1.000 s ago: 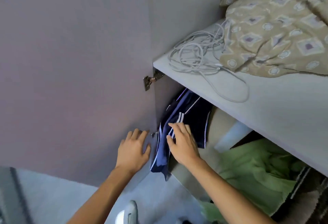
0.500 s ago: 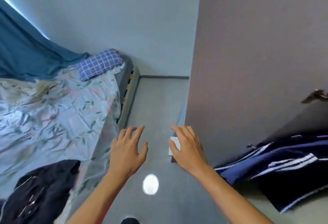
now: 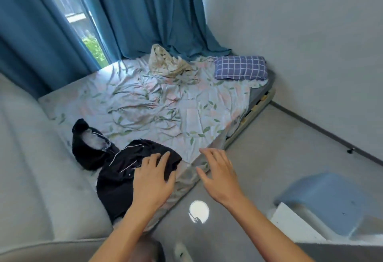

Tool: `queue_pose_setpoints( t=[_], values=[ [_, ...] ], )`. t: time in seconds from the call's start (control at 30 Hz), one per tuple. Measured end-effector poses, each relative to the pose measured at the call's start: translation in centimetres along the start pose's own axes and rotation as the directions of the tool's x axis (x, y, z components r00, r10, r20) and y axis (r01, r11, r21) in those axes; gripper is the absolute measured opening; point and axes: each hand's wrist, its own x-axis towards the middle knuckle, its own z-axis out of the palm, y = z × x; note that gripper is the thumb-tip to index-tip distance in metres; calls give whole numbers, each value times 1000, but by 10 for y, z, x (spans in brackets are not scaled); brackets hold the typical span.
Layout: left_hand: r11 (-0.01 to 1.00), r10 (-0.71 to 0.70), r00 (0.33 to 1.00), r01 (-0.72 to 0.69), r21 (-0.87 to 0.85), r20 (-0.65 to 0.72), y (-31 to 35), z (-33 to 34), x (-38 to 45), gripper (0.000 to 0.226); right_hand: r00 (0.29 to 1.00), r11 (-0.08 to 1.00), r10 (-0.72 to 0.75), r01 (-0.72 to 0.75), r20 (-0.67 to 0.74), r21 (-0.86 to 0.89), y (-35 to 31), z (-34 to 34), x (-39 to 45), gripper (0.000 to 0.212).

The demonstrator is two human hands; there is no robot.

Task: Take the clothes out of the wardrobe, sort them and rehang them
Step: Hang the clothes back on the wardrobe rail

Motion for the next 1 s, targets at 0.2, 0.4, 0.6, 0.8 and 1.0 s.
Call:
queue_pose_setpoints(
  t=[0.2, 0.4, 0.6, 0.8, 1.0],
  values=[
    [964, -263, 965, 263, -20, 2, -95, 6, -5, 62, 970, 985, -159, 167, 186, -29, -48, 63, 69, 59],
    [898, -437, 899, 438, -48, 27, -143, 16, 0, 58, 910, 961, -259, 276, 323, -8, -76, 117, 134, 56],
    [829, -556, 829, 559, -30, 60, -185, 36, 52, 60, 849, 949, -292, 316, 440, 19, -68, 173, 226, 57],
    [755, -648, 755, 654, -47, 98, -228, 79, 120, 56, 779, 930, -313, 367, 543, 10, -43, 249, 326, 53],
    [722, -662, 728, 683, -107, 177, -297, 217, 175, 62, 649, 875, -378, 483, 660, 27, 8, 383, 383, 74]
  ],
)
